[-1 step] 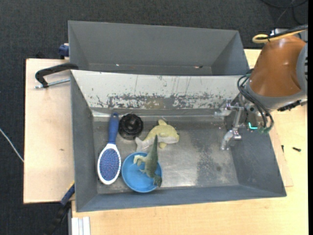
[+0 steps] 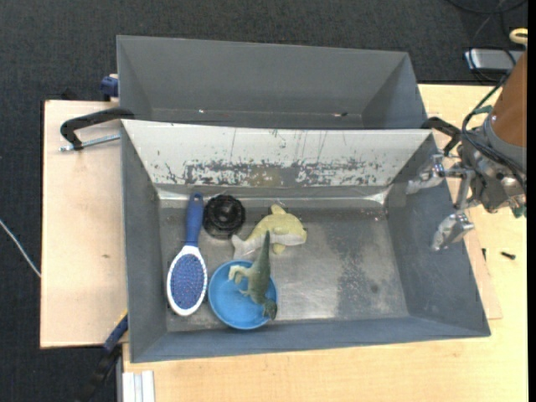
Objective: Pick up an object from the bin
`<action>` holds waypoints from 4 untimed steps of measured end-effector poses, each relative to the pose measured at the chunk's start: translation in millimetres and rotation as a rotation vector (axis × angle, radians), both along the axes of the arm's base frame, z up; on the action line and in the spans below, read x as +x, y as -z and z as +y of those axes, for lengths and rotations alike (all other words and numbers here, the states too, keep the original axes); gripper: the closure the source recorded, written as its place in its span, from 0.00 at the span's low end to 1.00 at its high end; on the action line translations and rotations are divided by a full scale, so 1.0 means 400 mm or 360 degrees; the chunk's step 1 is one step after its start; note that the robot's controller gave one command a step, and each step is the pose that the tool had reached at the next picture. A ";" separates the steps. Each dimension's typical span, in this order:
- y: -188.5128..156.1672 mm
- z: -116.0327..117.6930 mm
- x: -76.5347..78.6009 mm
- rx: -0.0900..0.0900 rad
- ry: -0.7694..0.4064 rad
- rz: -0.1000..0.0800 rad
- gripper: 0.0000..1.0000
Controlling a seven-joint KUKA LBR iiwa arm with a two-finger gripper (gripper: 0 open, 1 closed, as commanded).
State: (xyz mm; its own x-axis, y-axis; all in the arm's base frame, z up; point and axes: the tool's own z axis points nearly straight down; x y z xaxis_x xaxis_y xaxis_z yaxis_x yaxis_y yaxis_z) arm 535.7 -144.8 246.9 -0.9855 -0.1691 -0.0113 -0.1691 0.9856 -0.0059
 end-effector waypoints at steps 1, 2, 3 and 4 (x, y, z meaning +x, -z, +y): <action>0.438 -0.024 0.011 0.0011 0.0348 0.0013 0.00; 0.391 0.081 0.010 0.0009 -0.0065 0.0016 0.00; 0.302 0.166 0.108 0.0010 0.0058 0.0000 0.00; 0.112 0.307 0.093 0.0012 0.0047 -0.0004 0.00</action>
Offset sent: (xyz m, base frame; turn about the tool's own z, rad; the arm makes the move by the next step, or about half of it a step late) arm 0.0029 -0.0099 -0.1751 0.2161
